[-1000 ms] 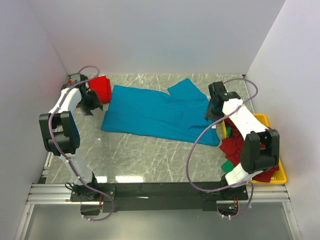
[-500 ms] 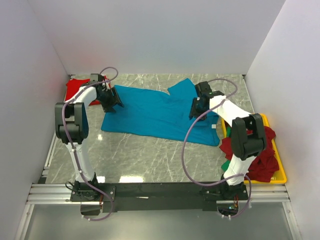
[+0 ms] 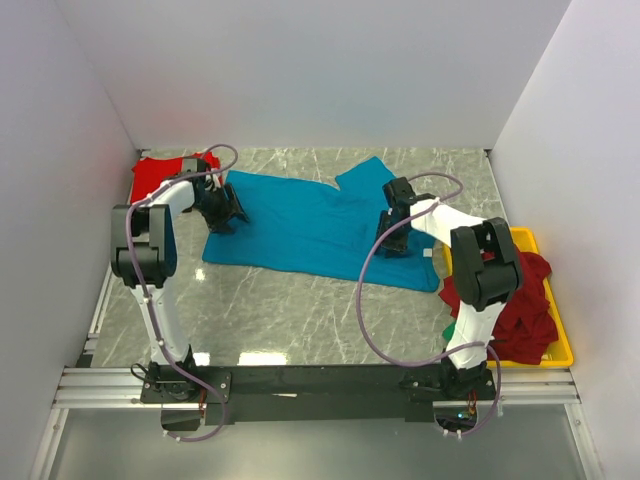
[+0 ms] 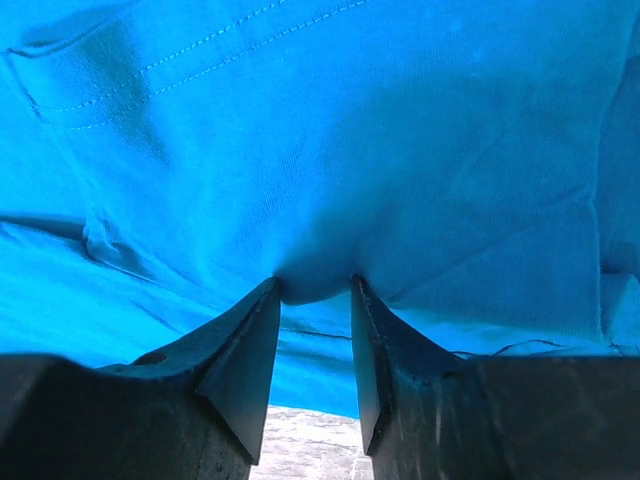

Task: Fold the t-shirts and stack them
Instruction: Fold the tshirt

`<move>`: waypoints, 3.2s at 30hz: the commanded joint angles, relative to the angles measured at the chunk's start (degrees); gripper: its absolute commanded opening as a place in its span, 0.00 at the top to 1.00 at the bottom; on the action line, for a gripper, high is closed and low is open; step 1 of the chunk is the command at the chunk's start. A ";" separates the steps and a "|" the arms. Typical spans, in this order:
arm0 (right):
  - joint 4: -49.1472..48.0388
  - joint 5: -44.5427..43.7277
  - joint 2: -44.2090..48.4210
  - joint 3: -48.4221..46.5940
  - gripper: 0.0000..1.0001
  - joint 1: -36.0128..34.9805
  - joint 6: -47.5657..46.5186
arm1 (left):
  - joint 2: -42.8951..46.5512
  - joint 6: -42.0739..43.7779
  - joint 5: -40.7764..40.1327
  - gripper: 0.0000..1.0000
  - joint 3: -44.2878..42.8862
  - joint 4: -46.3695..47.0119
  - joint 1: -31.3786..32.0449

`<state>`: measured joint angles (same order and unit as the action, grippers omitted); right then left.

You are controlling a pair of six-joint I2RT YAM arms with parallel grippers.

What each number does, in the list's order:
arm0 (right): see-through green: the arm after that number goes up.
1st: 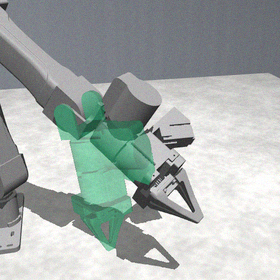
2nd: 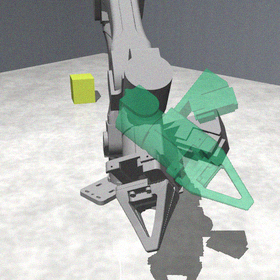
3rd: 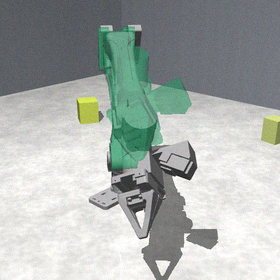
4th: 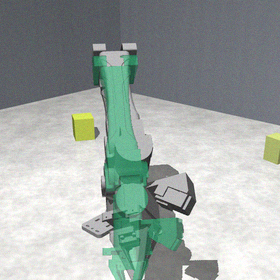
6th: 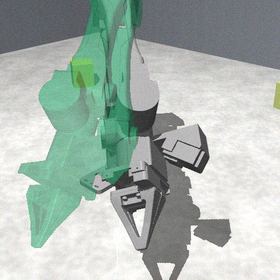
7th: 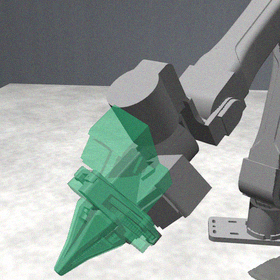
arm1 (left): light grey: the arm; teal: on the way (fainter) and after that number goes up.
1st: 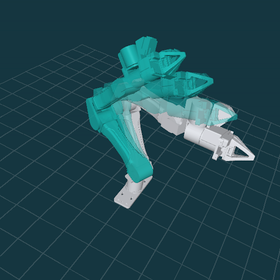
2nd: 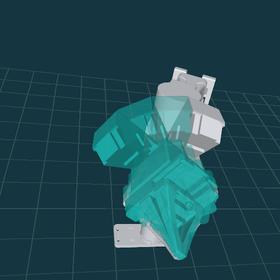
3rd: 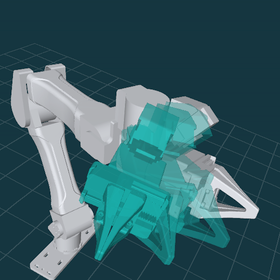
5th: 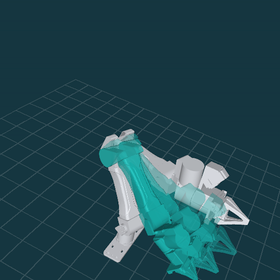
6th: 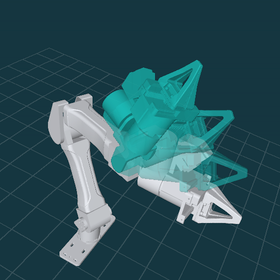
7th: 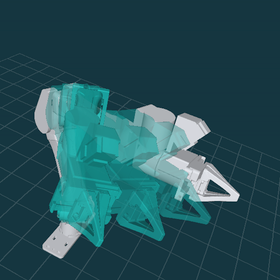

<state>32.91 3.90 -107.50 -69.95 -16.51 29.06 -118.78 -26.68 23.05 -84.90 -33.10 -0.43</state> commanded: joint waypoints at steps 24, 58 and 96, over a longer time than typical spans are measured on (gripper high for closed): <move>6.47 0.40 15.12 24.42 0.59 -8.62 9.17 | 19.20 -1.36 -12.77 0.30 24.17 -9.08 0.07; 8.32 -4.08 6.16 6.40 0.59 -10.47 5.04 | 14.98 0.48 -6.87 0.28 15.64 -5.13 0.07; 12.53 -8.20 21.73 9.59 0.60 -14.16 7.77 | 22.46 0.48 -13.20 0.26 15.84 -7.68 0.16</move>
<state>41.17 -0.43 -88.03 -53.17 -30.61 38.65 -95.53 -27.16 10.94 -62.33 -40.27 -0.38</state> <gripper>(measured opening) 0.405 0.742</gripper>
